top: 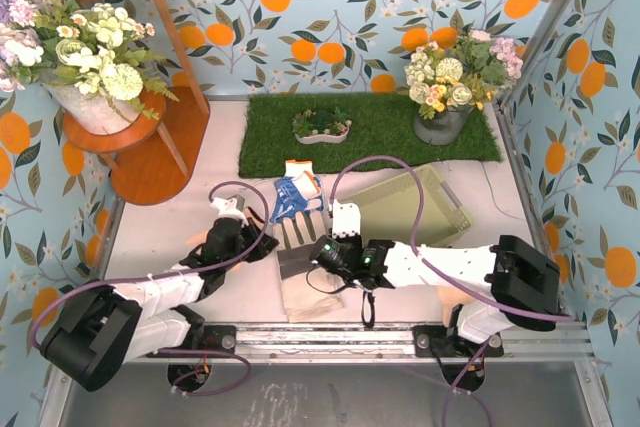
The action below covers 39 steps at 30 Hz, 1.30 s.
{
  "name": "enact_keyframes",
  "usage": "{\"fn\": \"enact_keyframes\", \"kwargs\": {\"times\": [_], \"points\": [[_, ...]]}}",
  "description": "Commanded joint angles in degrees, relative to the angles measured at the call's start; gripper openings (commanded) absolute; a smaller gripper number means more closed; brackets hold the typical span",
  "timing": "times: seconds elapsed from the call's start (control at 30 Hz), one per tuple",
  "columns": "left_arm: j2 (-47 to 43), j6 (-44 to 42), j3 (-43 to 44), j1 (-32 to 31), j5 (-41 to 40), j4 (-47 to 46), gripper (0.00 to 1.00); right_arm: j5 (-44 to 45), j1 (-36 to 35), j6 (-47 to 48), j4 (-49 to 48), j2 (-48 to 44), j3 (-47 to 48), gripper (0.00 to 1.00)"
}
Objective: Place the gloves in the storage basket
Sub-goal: Pair the glove at the center of the board.
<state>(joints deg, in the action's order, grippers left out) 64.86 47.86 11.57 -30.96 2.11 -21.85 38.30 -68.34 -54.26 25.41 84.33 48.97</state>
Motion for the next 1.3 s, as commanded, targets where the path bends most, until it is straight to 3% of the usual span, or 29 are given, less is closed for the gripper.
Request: {"fn": "enact_keyframes", "kwargs": {"times": [0.0, 0.03, 0.17, 0.37, 0.57, 0.7, 0.83, 1.07, 1.27], "points": [[0.7, -4.5, 5.2, 0.4, -4.4, 4.4, 0.0, 0.4, -0.7, -0.1, 1.0, 0.4, -0.8, 0.0], [0.9, -5.9, 6.4, 0.4, -4.3, 5.6, 0.04, 0.5, -1.0, -0.2, 1.3, 0.5, -0.7, 0.0], [1.5, -7.4, 9.4, 0.4, -4.6, 8.9, 0.42, 1.3, -1.6, -1.6, 2.8, 1.5, -0.3, 0.0], [-3.4, -11.1, 13.5, 0.4, -8.6, 17.0, 0.7, 3.5, -3.0, -3.8, 5.3, 3.7, 2.0, 0.0], [-5.7, -16.9, 24.3, 0.4, -16.7, 30.7, 0.73, 3.5, -3.2, -6.2, 5.2, 4.8, 2.2, 0.0], [-3.4, -17.1, 29.2, 0.3, -10.5, 32.4, 0.73, 3.7, -3.4, -8.0, 5.7, 4.6, 1.7, 0.0], [-1.9, -12.6, 25.7, -2.5, -4.8, 27.8, 0.68, 5.0, -3.4, -9.3, 6.5, 4.8, 1.5, 0.0], [1.0, -5.0, 19.1, -12.0, -4.5, 16.3, 0.61, 6.0, -3.5, -9.9, 9.2, 6.7, 2.4, 0.0], [6.6, -1.2, 14.4, -14.8, -2.3, 5.3, 0.55, 7.7, -4.6, -12.9, 12.4, 8.6, 1.9, 0.0]]}}
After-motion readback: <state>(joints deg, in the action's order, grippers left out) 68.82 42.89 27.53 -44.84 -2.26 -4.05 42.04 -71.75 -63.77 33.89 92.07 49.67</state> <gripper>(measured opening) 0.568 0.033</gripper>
